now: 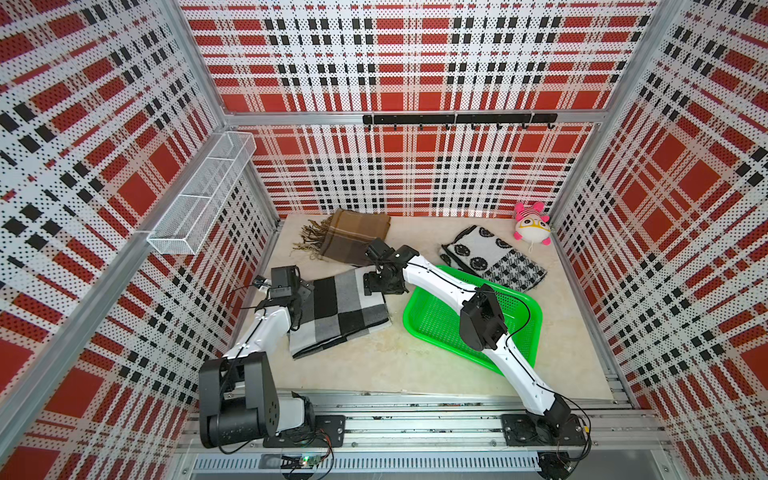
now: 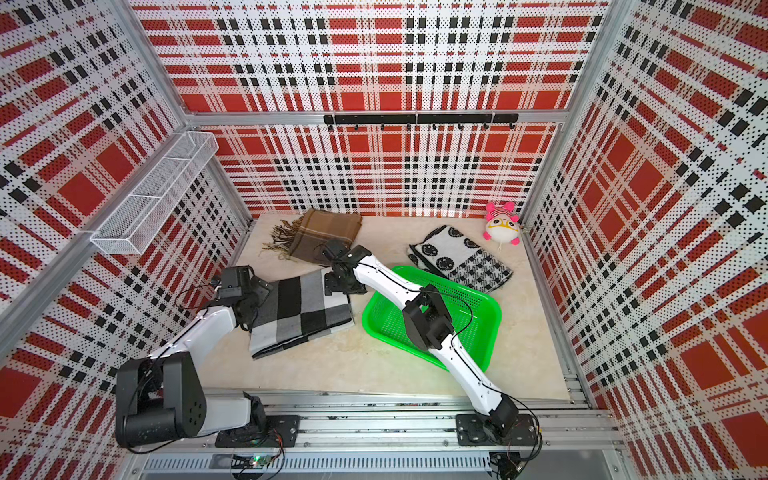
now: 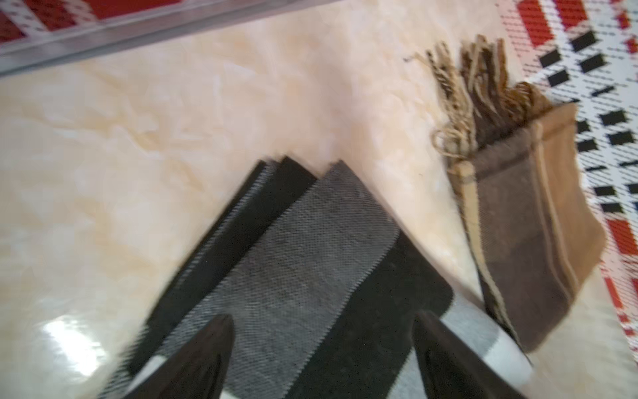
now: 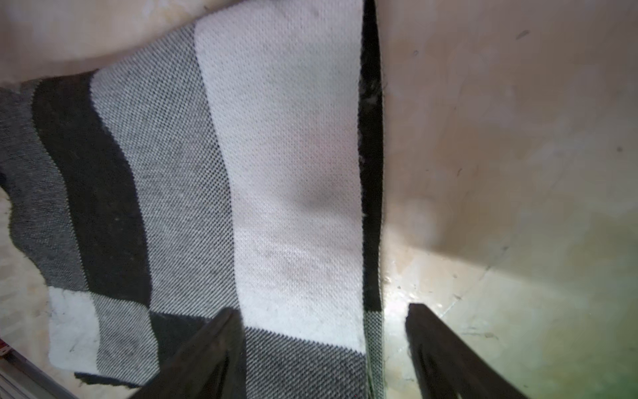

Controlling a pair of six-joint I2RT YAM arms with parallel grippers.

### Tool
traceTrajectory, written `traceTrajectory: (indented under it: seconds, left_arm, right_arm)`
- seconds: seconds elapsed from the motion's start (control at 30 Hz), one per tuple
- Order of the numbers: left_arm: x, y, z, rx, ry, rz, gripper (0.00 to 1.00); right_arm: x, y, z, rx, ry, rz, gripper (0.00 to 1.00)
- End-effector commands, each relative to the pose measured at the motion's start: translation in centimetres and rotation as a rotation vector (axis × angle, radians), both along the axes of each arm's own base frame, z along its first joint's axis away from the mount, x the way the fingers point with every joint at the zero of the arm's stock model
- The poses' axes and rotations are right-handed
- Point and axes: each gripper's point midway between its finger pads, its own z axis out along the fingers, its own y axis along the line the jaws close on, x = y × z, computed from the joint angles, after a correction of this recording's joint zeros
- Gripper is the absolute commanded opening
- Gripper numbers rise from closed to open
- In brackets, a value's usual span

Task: Put the folded scarf in the basket
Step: Adjust the scarf at the center of the board, then pick up the scarf at the center of the board.

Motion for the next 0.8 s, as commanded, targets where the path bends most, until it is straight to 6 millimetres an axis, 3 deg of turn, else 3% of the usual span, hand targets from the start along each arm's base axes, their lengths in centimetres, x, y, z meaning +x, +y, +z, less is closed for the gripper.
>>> traceTrajectory:
  seconds: [0.0, 0.23, 0.4, 0.47, 0.63, 0.77]
  left_arm:
    - [-3.1, 2.1, -1.9, 0.035, 0.105, 0.065, 0.87]
    - [-4.0, 3.9, -2.7, 0.04, 0.138, 0.094, 0.87]
    - [-4.6, 4.8, -3.4, 0.025, 0.156, 0.11, 0.88]
    - [-4.6, 5.1, -3.3, 0.022, 0.151, 0.107, 0.89]
    - [-4.2, 5.0, -3.0, 0.02, 0.14, 0.086, 0.89]
    - [-3.5, 4.2, -3.2, -0.003, 0.126, 0.026, 0.89]
  right_arm:
    - [0.0, 0.8, -2.2, -0.006, 0.013, 0.025, 0.82]
    - [0.1, 2.2, -4.3, 0.035, 0.039, 0.047, 0.8]
    - [-0.3, 3.2, -4.6, 0.08, 0.064, 0.063, 0.68]
    - [-0.1, 3.0, -4.6, 0.073, 0.055, 0.053, 0.57]
    - [1.5, 1.1, -4.5, 0.015, 0.015, 0.02, 0.16]
    - [2.7, -2.0, -5.1, -0.072, 0.004, 0.003, 0.0]
